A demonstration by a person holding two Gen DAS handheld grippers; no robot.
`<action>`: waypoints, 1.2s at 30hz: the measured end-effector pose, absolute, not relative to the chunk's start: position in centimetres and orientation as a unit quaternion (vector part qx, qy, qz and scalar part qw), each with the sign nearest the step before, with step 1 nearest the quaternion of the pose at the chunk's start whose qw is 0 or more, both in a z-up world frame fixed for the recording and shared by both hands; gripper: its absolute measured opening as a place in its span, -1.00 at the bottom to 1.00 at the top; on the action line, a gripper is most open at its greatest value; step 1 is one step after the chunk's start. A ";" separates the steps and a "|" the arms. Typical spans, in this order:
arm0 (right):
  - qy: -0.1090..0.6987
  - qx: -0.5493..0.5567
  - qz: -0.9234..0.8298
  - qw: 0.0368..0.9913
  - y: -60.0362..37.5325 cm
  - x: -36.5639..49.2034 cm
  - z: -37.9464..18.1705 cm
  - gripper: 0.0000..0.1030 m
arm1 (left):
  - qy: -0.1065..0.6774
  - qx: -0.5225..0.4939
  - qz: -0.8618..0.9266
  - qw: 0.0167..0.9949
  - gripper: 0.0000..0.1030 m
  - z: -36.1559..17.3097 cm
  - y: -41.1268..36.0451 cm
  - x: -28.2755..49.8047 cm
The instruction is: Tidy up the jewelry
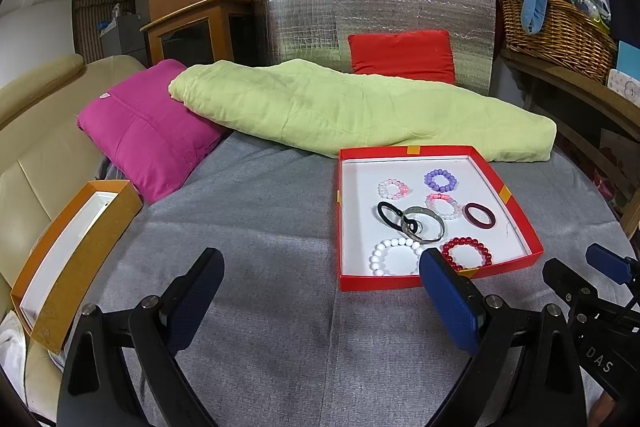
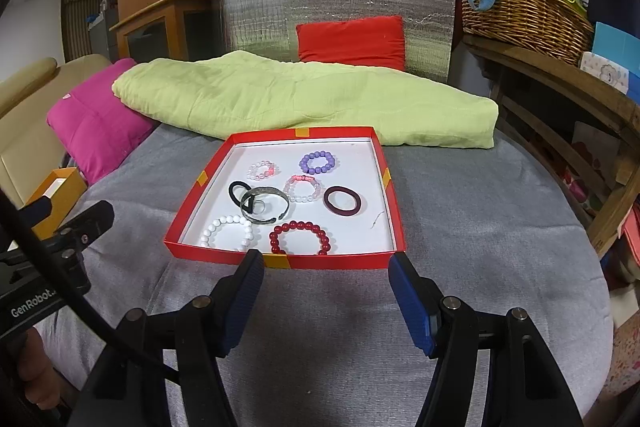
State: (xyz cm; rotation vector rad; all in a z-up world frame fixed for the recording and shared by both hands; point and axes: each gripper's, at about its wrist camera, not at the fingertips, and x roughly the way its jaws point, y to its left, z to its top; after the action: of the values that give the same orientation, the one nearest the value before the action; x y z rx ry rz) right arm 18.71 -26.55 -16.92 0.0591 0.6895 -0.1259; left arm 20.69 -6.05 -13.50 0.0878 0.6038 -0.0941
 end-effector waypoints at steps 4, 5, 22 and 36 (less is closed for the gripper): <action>0.338 0.028 -0.061 0.939 -26.4 18.8 -16.9 0.33 | 0.297 0.044 -0.046 0.953 0.90 -13.5 -6.0 20.7; 0.338 0.028 -0.061 0.939 -26.4 18.8 -16.9 0.33 | 0.298 0.044 -0.046 0.953 0.90 -13.5 -5.9 20.7; 0.341 0.024 -0.055 0.938 -25.6 19.4 -17.1 0.34 | 0.299 0.041 -0.047 0.952 0.90 -13.4 -5.4 20.7; 0.341 0.023 -0.054 0.938 -25.3 19.5 -17.2 0.34 | 0.298 0.036 -0.048 0.953 0.90 -13.4 -5.1 20.7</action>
State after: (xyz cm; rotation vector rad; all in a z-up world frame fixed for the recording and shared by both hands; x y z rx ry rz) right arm 19.50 -25.33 -17.19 0.0470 0.6958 -0.1110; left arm 20.73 -5.15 -13.36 0.0733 0.6049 -0.0976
